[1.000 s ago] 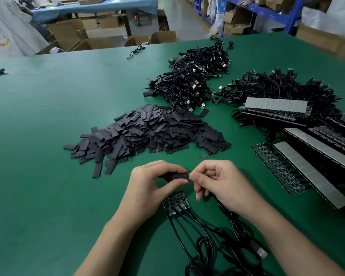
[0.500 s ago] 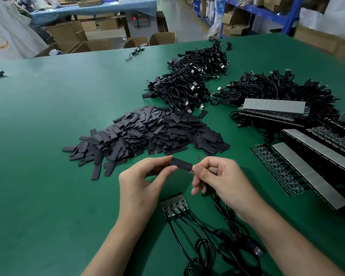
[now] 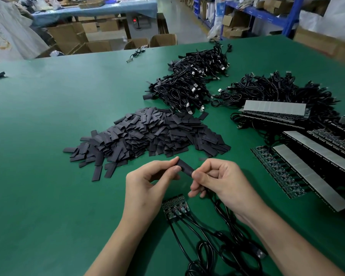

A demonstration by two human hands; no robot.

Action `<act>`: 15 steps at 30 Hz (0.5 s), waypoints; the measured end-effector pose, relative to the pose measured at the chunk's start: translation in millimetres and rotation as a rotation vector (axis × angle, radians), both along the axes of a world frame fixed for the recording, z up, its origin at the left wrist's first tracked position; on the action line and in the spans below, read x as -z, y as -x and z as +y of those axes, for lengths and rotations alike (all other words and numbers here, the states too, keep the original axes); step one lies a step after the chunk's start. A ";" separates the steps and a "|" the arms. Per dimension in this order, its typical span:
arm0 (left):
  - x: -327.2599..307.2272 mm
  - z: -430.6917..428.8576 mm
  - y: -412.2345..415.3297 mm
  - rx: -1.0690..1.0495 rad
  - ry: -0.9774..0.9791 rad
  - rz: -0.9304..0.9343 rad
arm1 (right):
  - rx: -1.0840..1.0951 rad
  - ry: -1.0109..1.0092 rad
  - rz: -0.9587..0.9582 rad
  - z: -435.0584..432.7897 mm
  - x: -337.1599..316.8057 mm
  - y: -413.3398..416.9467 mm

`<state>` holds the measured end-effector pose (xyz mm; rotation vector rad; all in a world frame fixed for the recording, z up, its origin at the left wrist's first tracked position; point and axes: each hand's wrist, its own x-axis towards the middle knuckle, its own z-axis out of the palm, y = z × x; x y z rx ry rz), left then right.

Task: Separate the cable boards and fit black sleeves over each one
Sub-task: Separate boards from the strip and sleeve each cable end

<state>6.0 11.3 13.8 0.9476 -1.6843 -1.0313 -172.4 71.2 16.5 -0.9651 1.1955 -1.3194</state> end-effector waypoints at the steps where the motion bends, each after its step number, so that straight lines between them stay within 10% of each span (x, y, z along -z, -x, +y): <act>1: -0.5 0.1 0.0 0.001 -0.019 0.014 | 0.002 0.003 0.002 0.1 0.3 0.2; 8: -4.5 -0.9 4.0 0.043 -0.326 0.330 | -0.066 0.033 0.118 0.4 3.7 0.2; 15: -3.7 -11.2 -5.0 -0.062 -0.455 0.577 | -0.019 0.086 0.897 4.0 2.8 9.3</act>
